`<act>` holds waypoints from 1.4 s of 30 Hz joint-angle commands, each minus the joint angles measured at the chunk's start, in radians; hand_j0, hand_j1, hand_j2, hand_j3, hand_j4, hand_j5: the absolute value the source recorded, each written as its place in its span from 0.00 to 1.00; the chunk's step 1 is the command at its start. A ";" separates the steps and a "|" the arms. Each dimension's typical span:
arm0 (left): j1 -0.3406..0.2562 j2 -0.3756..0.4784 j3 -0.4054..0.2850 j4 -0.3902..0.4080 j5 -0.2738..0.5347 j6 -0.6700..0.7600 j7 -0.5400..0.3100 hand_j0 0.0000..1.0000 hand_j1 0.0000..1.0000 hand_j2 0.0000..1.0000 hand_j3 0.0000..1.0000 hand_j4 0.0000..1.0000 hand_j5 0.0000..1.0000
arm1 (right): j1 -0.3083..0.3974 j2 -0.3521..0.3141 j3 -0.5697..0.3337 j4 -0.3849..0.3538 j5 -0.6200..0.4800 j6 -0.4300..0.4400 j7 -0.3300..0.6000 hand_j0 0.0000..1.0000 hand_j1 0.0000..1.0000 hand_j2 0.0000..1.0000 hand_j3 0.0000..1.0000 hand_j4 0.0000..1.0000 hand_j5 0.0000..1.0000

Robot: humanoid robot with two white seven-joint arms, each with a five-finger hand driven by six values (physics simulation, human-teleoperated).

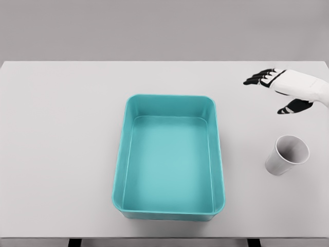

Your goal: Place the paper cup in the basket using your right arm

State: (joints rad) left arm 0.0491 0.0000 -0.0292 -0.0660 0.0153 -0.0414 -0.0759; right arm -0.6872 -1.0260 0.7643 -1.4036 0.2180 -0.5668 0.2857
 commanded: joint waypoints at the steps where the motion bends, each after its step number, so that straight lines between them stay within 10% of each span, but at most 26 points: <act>1: 0.000 0.000 0.000 0.000 0.000 0.000 -0.001 1.00 1.00 1.00 1.00 1.00 1.00 | 0.000 -0.006 0.004 0.002 -0.006 -0.001 -0.002 1.00 1.00 1.00 1.00 1.00 1.00; 5: 0.000 0.000 0.000 0.000 0.000 0.000 0.001 1.00 1.00 1.00 1.00 1.00 1.00 | 0.003 -0.061 -0.005 0.003 -0.032 -0.044 -0.003 1.00 1.00 1.00 1.00 1.00 1.00; 9: 0.000 0.000 0.000 0.000 0.000 0.000 -0.001 1.00 1.00 1.00 1.00 1.00 1.00 | 0.118 -0.267 -0.007 0.024 -0.531 -0.044 -0.003 1.00 1.00 1.00 1.00 1.00 1.00; 19: 0.000 0.000 0.000 0.000 0.000 0.000 -0.001 1.00 1.00 1.00 1.00 1.00 1.00 | 0.416 -0.267 -0.007 0.072 -1.009 -0.044 -0.022 1.00 1.00 1.00 1.00 1.00 1.00; 42: 0.000 0.000 0.000 0.000 0.000 0.000 0.001 1.00 1.00 1.00 1.00 1.00 1.00 | 0.637 -0.213 -0.005 0.032 -1.088 -0.044 -0.022 1.00 1.00 1.00 1.00 1.00 1.00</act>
State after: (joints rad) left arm 0.0491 -0.0001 -0.0292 -0.0660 0.0153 -0.0414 -0.0759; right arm -0.0460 -1.2400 0.7615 -1.3631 -0.8638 -0.6115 0.2639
